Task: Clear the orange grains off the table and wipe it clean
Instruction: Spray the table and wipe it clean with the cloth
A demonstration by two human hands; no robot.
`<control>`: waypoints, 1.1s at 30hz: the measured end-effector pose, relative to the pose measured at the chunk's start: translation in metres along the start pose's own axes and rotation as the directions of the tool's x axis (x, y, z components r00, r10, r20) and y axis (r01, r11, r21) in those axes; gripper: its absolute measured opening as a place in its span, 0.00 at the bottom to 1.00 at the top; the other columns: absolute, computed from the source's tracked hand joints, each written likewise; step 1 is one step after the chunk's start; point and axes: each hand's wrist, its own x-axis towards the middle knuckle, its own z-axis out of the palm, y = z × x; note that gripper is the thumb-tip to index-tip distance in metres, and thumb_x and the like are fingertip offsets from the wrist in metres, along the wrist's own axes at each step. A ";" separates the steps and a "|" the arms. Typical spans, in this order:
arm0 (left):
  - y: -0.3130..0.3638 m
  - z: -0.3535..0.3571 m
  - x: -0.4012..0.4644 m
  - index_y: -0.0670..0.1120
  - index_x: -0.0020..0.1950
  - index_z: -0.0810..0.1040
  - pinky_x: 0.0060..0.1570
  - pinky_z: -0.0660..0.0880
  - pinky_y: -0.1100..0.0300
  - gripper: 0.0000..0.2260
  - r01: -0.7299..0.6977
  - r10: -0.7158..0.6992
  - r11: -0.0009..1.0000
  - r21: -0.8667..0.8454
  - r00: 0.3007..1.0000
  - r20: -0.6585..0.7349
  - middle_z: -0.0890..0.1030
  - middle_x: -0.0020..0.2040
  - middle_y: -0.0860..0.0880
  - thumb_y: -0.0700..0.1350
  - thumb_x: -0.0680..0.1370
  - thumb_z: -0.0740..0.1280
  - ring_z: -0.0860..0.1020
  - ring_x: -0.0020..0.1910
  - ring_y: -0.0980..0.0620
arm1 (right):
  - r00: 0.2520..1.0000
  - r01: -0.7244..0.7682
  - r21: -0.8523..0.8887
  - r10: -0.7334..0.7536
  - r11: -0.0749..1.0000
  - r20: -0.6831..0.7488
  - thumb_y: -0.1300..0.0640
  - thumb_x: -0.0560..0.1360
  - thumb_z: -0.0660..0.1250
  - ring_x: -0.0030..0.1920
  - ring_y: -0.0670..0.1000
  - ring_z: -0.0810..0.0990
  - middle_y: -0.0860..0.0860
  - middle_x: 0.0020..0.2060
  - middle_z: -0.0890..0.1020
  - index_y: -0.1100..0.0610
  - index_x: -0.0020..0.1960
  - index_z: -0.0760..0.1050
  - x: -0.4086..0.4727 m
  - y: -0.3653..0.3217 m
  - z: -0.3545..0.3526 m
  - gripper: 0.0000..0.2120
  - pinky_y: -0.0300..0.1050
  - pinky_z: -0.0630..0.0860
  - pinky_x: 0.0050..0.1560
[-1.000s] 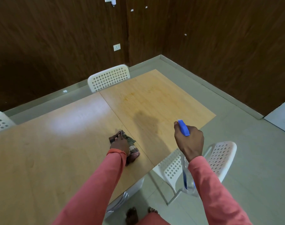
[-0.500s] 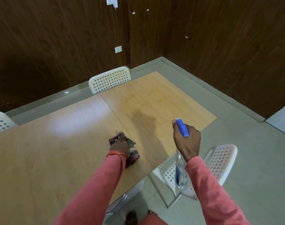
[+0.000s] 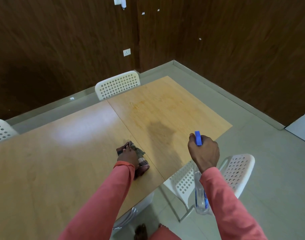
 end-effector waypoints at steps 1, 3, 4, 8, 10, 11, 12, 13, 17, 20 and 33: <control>0.000 0.001 0.001 0.37 0.78 0.51 0.72 0.63 0.47 0.31 0.004 -0.004 1.000 -0.010 1.000 0.005 0.47 0.79 0.40 0.41 0.79 0.62 0.57 0.76 0.40 | 1.000 -0.003 0.000 0.003 1.000 0.030 0.46 0.77 0.62 0.30 0.59 0.72 0.53 0.23 0.72 0.57 0.27 0.66 -0.001 -0.001 0.000 0.23 0.46 0.68 0.30; -0.001 0.001 0.001 0.37 0.78 0.49 0.71 0.64 0.46 0.32 0.015 -0.014 1.000 -0.026 1.000 0.014 0.47 0.79 0.41 0.43 0.79 0.62 0.57 0.76 0.40 | 0.993 -0.043 0.000 0.043 0.999 0.110 0.47 0.77 0.62 0.30 0.58 0.72 0.54 0.25 0.74 0.58 0.28 0.67 -0.005 -0.005 0.000 0.22 0.47 0.68 0.33; -0.002 0.000 0.001 0.37 0.78 0.49 0.70 0.65 0.46 0.32 0.019 -0.018 0.999 -0.033 1.000 0.016 0.47 0.79 0.41 0.43 0.79 0.62 0.58 0.76 0.40 | 0.988 -0.051 -0.004 0.051 0.999 0.147 0.47 0.76 0.62 0.30 0.58 0.73 0.55 0.27 0.75 0.59 0.29 0.68 -0.007 -0.008 0.001 0.22 0.47 0.67 0.33; -0.004 -0.003 -0.004 0.40 0.78 0.54 0.68 0.68 0.45 0.30 -0.018 0.018 0.999 -0.035 1.000 -0.002 0.51 0.79 0.41 0.44 0.79 0.61 0.61 0.74 0.41 | 0.975 0.049 0.083 -0.065 0.995 0.211 0.48 0.76 0.64 0.27 0.55 0.65 0.53 0.24 0.69 0.58 0.28 0.61 -0.015 -0.014 0.008 0.23 0.47 0.64 0.32; -0.008 -0.002 -0.004 0.42 0.78 0.56 0.68 0.68 0.46 0.32 -0.045 0.044 0.995 -0.085 0.999 -0.011 0.52 0.79 0.41 0.45 0.77 0.64 0.62 0.74 0.42 | 0.973 0.058 0.159 -0.091 0.986 0.212 0.49 0.75 0.65 0.28 0.53 0.62 0.53 0.24 0.65 0.57 0.28 0.59 -0.017 -0.017 0.012 0.24 0.47 0.62 0.31; -0.009 -0.002 -0.005 0.43 0.78 0.57 0.67 0.70 0.47 0.33 -0.048 0.045 0.992 -0.121 0.999 -0.023 0.54 0.79 0.42 0.45 0.75 0.66 0.64 0.73 0.43 | 0.973 0.052 0.191 -0.092 0.980 0.210 0.49 0.75 0.66 0.28 0.53 0.61 0.52 0.24 0.65 0.57 0.28 0.59 -0.017 -0.019 0.012 0.24 0.47 0.62 0.31; -0.013 -0.004 -0.009 0.43 0.77 0.59 0.65 0.71 0.48 0.34 -0.040 0.035 0.986 -0.159 0.999 -0.036 0.56 0.78 0.43 0.45 0.74 0.67 0.66 0.72 0.44 | 0.971 0.067 0.223 -0.115 0.973 0.210 0.49 0.75 0.67 0.28 0.53 0.61 0.52 0.23 0.64 0.57 0.28 0.59 -0.019 -0.024 0.015 0.24 0.47 0.62 0.31; -0.011 -0.009 -0.016 0.43 0.76 0.61 0.64 0.72 0.49 0.33 -0.054 0.046 0.980 -0.193 0.998 -0.045 0.60 0.77 0.44 0.46 0.73 0.69 0.68 0.70 0.45 | 0.969 0.096 0.261 -0.150 0.961 0.195 0.50 0.75 0.67 0.28 0.53 0.61 0.52 0.23 0.64 0.57 0.28 0.59 -0.019 -0.026 0.015 0.24 0.47 0.62 0.32; -0.024 -0.017 -0.039 0.45 0.66 0.74 0.55 0.72 0.59 0.22 -0.180 0.101 0.871 -0.457 0.976 -0.192 0.75 0.60 0.49 0.50 0.75 0.72 0.74 0.57 0.48 | 0.917 0.284 0.350 -0.359 0.892 0.171 0.56 0.73 0.69 0.29 0.55 0.64 0.51 0.24 0.65 0.56 0.30 0.59 -0.020 -0.042 0.024 0.21 0.48 0.62 0.35; -0.048 -0.012 -0.055 0.48 0.70 0.73 0.57 0.71 0.60 0.22 -0.214 -0.031 0.770 -0.601 0.929 -0.370 0.77 0.61 0.48 0.49 0.77 0.70 0.75 0.60 0.47 | 0.839 0.428 0.329 -0.505 0.842 0.203 0.55 0.68 0.68 0.32 0.56 0.72 0.53 0.27 0.73 0.57 0.32 0.68 -0.023 -0.066 0.035 0.11 0.47 0.65 0.35; -0.142 0.034 -0.110 0.43 0.71 0.70 0.69 0.66 0.55 0.28 0.218 -0.340 0.859 -0.463 0.919 -0.199 0.63 0.75 0.47 0.51 0.74 0.71 0.64 0.73 0.48 | 0.401 0.713 0.410 -0.810 0.569 0.427 0.55 0.67 0.76 0.44 0.52 0.77 0.48 0.49 0.79 0.53 0.52 0.71 -0.085 -0.215 0.109 0.18 0.44 0.71 0.43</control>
